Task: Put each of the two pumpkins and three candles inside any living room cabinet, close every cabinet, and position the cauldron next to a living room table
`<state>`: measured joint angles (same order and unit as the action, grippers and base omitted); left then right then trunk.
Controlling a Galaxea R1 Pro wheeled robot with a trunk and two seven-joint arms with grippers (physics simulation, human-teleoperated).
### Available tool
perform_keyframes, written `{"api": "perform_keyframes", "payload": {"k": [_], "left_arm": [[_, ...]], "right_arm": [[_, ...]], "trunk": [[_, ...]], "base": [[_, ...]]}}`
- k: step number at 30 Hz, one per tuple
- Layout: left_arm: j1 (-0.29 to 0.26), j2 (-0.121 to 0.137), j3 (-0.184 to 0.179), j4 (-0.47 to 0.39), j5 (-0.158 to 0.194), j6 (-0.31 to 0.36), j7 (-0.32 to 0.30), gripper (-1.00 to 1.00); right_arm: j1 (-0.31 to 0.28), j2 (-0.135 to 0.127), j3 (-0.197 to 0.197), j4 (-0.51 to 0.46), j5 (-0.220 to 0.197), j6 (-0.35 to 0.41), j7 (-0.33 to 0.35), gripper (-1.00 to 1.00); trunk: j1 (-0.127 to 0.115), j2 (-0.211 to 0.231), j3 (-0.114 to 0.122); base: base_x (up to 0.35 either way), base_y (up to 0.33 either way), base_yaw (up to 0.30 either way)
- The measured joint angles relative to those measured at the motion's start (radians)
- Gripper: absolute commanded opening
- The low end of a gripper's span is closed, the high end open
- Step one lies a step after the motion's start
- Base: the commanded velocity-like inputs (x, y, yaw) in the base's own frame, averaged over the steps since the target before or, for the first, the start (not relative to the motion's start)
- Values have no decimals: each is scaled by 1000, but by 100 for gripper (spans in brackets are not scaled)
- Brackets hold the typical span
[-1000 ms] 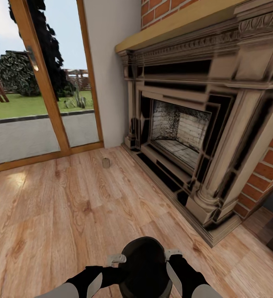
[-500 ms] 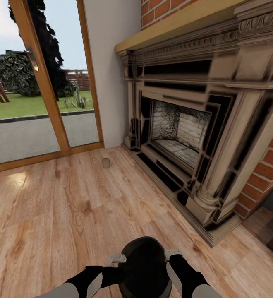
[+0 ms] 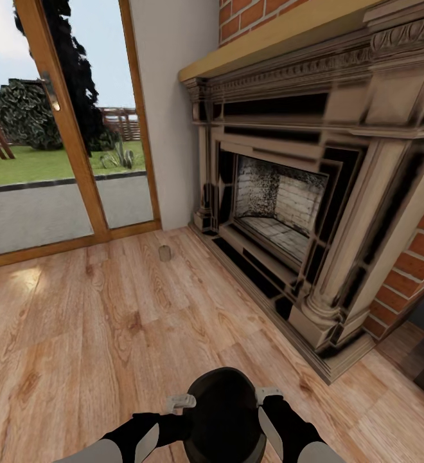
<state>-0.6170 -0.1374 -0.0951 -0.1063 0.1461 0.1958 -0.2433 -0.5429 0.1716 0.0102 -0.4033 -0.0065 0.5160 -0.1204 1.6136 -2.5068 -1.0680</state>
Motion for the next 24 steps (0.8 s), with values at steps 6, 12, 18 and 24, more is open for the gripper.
{"api": "perform_keyframes", "payload": {"k": [6,12,18,24], "left_arm": [[0,0,0,0,0,0,0,-100],[0,-1,1,0,-1,0,2,-100],[0,-1,-3,0,2,0,2,-100],[0,-1,-2,0,0,0,2,-100]], "right_arm": [[0,0,0,0,0,0,0,100],[0,-4,-1,0,10,2,-5,-100],[0,-3,-1,0,-8,-1,0,-100],[0,-3,-1,0,-13,-1,1,-100]], "trunk": [[0,0,0],[0,0,0],[0,0,0],[0,0,0]], "base": [[0,0,0],[0,0,0],[0,0,0],[0,0,0]]}}
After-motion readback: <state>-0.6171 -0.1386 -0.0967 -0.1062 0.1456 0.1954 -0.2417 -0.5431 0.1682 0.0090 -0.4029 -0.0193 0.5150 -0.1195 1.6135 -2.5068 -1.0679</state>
